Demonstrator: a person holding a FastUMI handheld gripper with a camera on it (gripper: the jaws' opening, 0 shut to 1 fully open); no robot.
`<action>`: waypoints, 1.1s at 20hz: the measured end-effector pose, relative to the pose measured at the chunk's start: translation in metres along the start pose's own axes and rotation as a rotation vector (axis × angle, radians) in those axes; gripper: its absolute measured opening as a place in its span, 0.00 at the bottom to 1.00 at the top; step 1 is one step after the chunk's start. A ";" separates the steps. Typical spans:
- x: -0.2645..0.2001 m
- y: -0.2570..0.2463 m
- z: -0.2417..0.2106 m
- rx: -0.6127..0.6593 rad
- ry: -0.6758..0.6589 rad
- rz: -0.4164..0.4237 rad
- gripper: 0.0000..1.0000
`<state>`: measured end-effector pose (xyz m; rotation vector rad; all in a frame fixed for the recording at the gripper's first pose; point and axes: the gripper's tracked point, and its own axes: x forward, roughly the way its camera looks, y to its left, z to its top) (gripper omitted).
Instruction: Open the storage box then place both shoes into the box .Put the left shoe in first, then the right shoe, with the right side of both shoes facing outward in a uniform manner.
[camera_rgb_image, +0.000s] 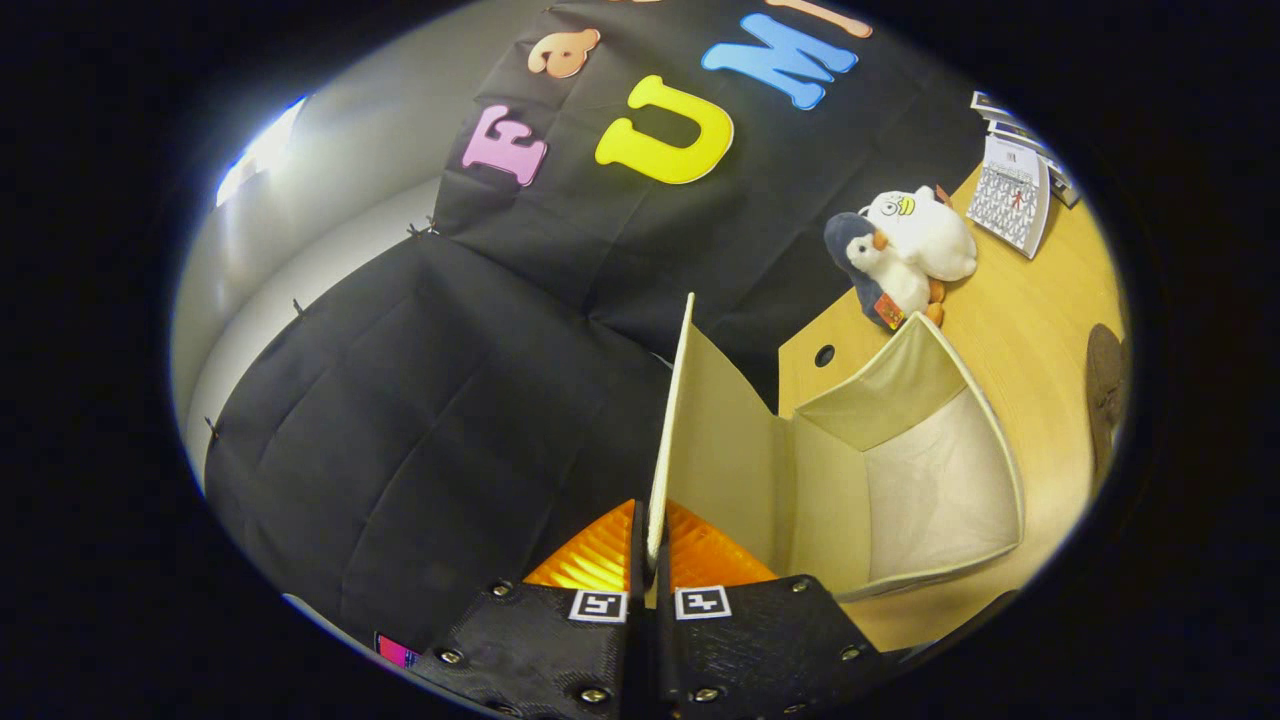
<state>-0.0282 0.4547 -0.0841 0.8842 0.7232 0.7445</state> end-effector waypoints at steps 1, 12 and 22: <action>0.005 0.006 -0.005 -0.017 0.004 0.000 0.03; 0.022 0.029 -0.045 -0.334 0.082 0.016 0.97; -0.037 -0.029 0.026 -0.456 -0.056 -0.117 0.97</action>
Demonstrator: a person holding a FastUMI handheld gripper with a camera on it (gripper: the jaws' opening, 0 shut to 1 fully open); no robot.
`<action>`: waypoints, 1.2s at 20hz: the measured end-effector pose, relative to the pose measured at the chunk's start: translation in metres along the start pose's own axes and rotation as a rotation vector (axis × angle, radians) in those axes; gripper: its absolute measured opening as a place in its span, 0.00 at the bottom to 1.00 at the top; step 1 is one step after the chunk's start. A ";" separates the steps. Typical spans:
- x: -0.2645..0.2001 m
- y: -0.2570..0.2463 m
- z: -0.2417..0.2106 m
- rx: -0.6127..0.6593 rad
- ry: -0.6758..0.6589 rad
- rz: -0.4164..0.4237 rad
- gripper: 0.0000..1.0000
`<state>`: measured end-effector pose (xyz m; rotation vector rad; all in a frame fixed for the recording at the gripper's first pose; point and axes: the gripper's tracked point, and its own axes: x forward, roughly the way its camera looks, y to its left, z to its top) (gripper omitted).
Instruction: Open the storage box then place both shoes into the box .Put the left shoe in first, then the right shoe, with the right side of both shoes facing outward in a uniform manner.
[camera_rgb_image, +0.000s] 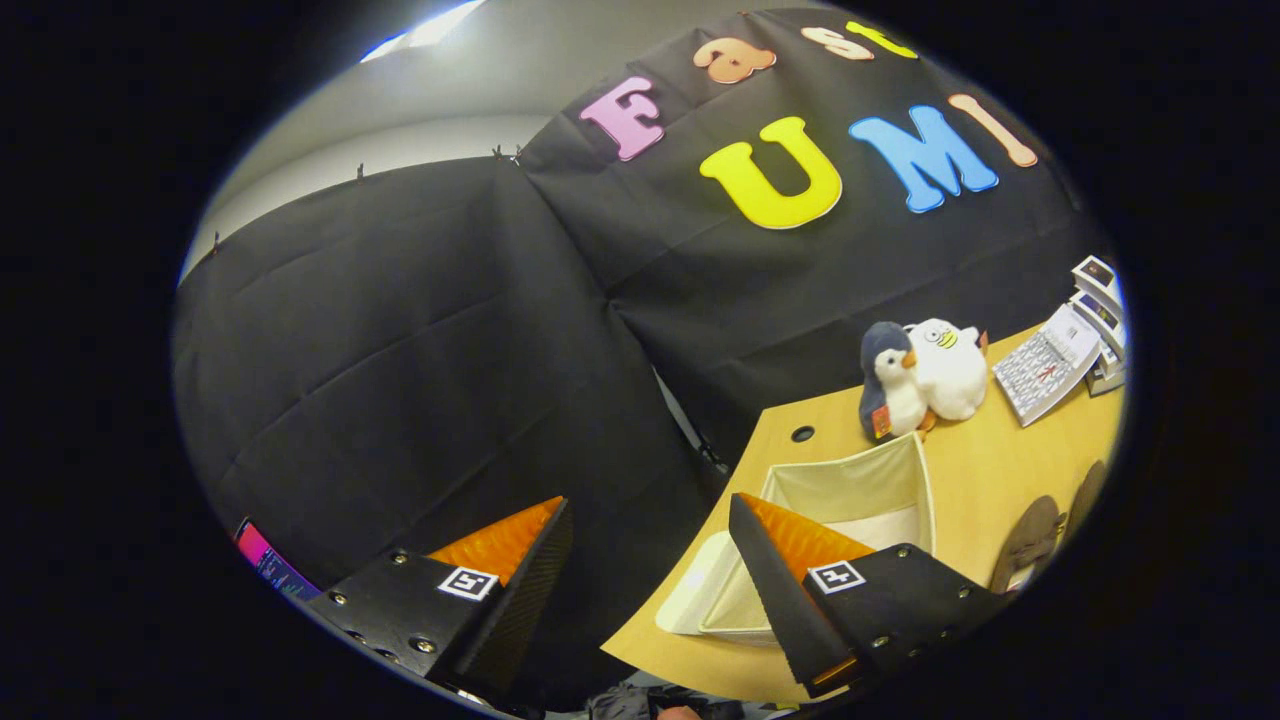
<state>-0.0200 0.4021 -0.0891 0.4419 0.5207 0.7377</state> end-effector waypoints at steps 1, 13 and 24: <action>-0.006 -0.013 0.004 -0.008 -0.009 -0.022 0.97; -0.082 -0.167 0.017 -0.092 -0.005 -0.294 0.97; -0.119 -0.266 -0.036 -0.148 0.169 -0.426 0.97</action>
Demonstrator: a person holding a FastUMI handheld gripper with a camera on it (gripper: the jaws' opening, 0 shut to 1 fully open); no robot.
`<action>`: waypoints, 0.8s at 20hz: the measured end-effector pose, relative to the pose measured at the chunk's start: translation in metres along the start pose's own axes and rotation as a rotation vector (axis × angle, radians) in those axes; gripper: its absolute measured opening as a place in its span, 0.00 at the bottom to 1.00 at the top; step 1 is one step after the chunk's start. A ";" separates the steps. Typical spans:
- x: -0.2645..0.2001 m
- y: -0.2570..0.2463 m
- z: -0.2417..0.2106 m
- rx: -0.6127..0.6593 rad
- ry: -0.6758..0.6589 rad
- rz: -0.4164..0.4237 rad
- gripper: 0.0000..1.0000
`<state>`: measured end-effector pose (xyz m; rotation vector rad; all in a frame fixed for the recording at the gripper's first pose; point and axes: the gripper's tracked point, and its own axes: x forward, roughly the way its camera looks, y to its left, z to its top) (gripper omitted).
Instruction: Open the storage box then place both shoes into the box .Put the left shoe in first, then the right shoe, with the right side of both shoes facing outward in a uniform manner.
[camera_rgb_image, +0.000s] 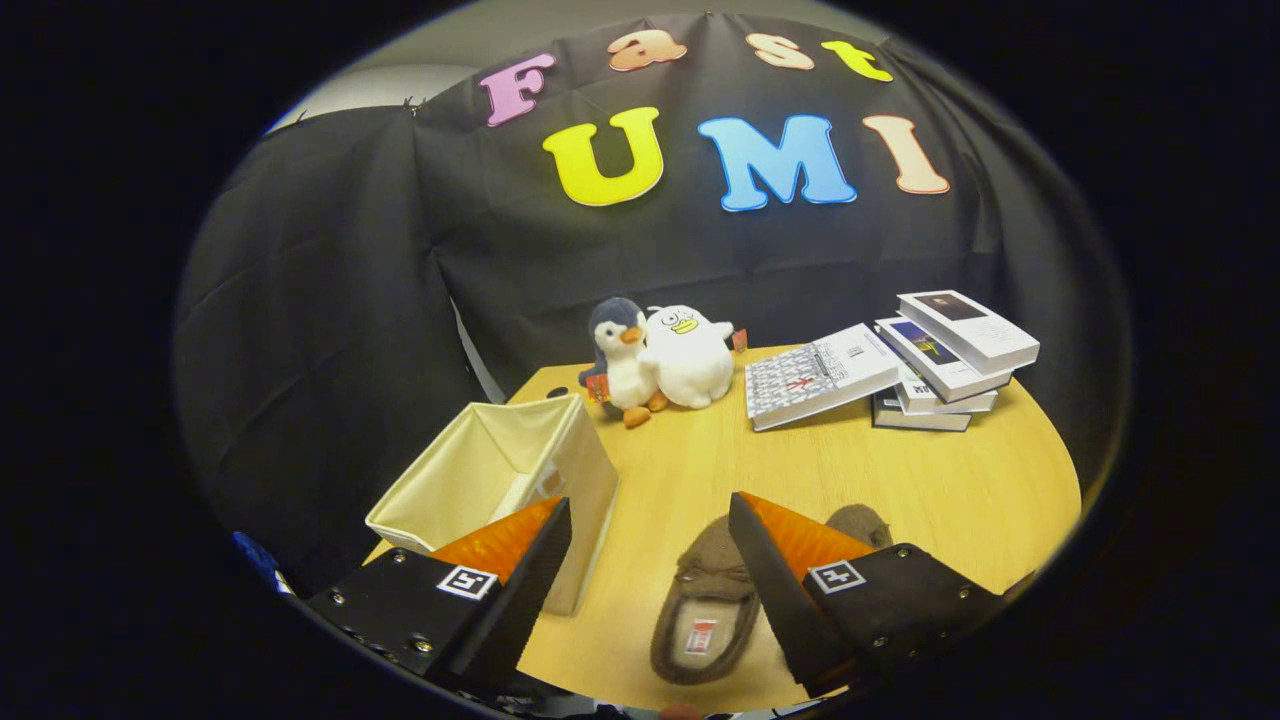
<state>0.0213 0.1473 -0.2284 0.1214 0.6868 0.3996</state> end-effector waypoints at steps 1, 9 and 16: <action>0.002 -0.007 -0.007 -0.004 0.016 -0.006 0.97; 0.018 -0.049 -0.075 -0.070 0.179 -0.047 0.98; 0.023 -0.070 -0.119 -0.087 0.315 -0.065 0.98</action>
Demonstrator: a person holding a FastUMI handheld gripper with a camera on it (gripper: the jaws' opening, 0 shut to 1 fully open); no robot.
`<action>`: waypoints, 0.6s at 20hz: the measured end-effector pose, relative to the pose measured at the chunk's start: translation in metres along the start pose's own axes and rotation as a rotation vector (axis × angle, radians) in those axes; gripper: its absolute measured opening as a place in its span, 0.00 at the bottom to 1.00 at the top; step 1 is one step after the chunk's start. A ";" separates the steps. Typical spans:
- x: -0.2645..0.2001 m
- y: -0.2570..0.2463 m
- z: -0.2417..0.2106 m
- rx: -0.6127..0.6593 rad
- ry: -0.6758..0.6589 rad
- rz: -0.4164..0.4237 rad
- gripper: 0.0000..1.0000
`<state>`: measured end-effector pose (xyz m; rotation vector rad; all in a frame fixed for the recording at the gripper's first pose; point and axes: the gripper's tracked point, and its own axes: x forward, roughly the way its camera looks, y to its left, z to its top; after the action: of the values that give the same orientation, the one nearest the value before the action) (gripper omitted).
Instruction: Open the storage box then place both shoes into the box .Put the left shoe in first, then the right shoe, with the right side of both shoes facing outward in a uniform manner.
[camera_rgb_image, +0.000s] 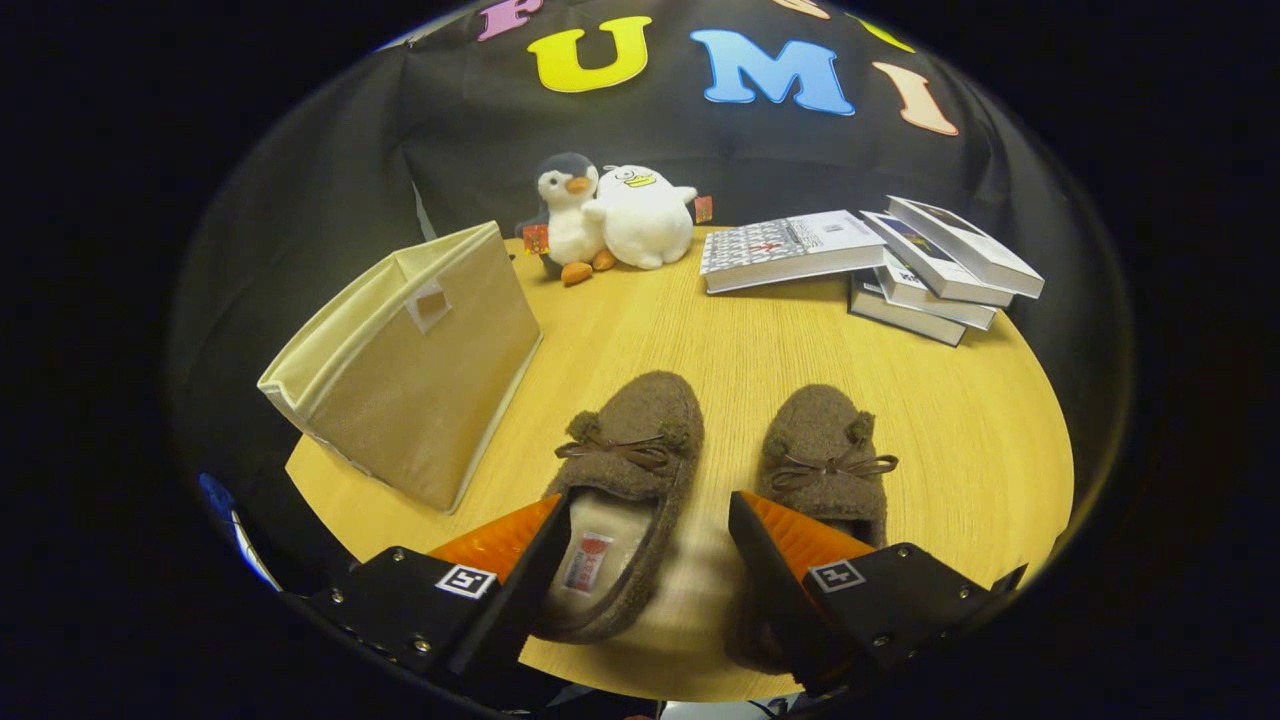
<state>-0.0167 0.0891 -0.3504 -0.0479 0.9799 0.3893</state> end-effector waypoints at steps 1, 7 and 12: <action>0.004 -0.001 -0.002 -0.006 0.012 -0.008 0.98; 0.023 -0.007 -0.005 0.001 0.066 -0.038 0.81; 0.030 0.000 -0.015 0.011 0.142 -0.028 0.39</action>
<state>-0.0135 0.0952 -0.3829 -0.0804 1.1207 0.3583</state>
